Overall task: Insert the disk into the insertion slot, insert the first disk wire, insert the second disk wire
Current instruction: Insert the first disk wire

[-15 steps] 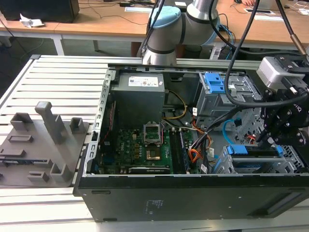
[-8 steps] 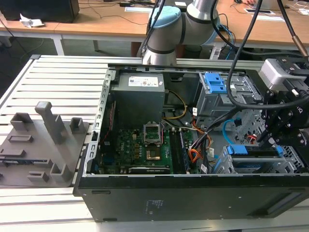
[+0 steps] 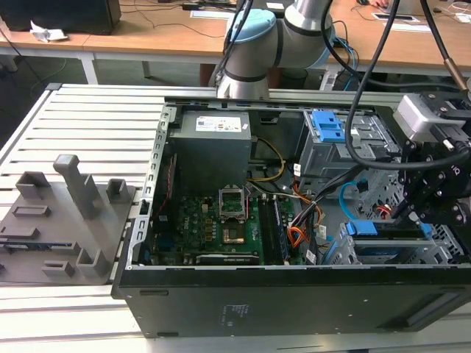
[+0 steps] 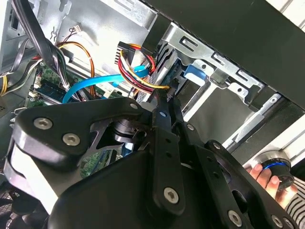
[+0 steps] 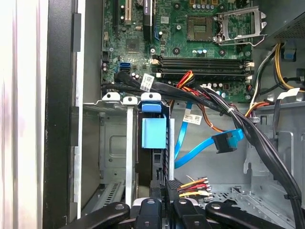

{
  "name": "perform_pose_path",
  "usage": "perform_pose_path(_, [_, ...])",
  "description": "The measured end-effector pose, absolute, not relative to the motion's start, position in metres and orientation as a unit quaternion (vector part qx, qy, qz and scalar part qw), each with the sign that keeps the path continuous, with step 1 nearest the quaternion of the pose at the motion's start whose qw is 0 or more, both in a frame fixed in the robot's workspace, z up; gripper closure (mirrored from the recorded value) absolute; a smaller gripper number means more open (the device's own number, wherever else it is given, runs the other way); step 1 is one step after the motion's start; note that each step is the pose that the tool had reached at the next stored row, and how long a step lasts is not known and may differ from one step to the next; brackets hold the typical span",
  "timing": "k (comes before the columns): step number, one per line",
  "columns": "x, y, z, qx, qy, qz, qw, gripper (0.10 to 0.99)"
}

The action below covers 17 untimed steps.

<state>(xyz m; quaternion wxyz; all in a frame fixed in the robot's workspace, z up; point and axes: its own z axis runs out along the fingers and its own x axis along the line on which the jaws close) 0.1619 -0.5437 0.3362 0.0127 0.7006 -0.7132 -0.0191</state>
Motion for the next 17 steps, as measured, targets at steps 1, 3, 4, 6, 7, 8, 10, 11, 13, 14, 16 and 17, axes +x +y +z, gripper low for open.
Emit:
perform_pose_path(1, [0.162, -0.544, 0.336, 0.701, -0.713, -0.019, 0.013, 0.925])
perform_pose_path(3, [0.162, -0.544, 0.335, 0.701, -0.713, -0.019, 0.013, 0.925])
perform_pose_path(4, [0.162, -0.544, 0.335, 0.701, -0.713, -0.019, 0.013, 0.925])
perform_pose_path(6, [0.162, -0.544, 0.335, 0.701, -0.713, -0.019, 0.013, 0.925])
perform_pose_path(7, [0.162, -0.544, 0.335, 0.701, -0.713, -0.020, 0.012, 0.914])
perform_pose_path(8, [0.162, -0.544, 0.333, 0.701, -0.713, -0.020, 0.012, 0.914])
perform_pose_path(10, [0.162, -0.544, 0.335, 0.701, -0.713, -0.019, 0.013, 0.851])
perform_pose_path(11, [0.162, -0.544, 0.336, 0.701, -0.713, -0.019, 0.013, 0.851])
perform_pose_path(13, [0.162, -0.544, 0.341, 0.701, -0.713, -0.019, 0.013, 0.851])
perform_pose_path(14, [0.162, -0.544, 0.348, 0.701, -0.713, -0.019, 0.013, 0.851])
perform_pose_path(16, [0.162, -0.544, 0.359, 0.701, -0.713, -0.019, 0.013, 0.851])
perform_pose_path(17, [0.162, -0.544, 0.366, 0.701, -0.713, -0.019, 0.013, 0.851])
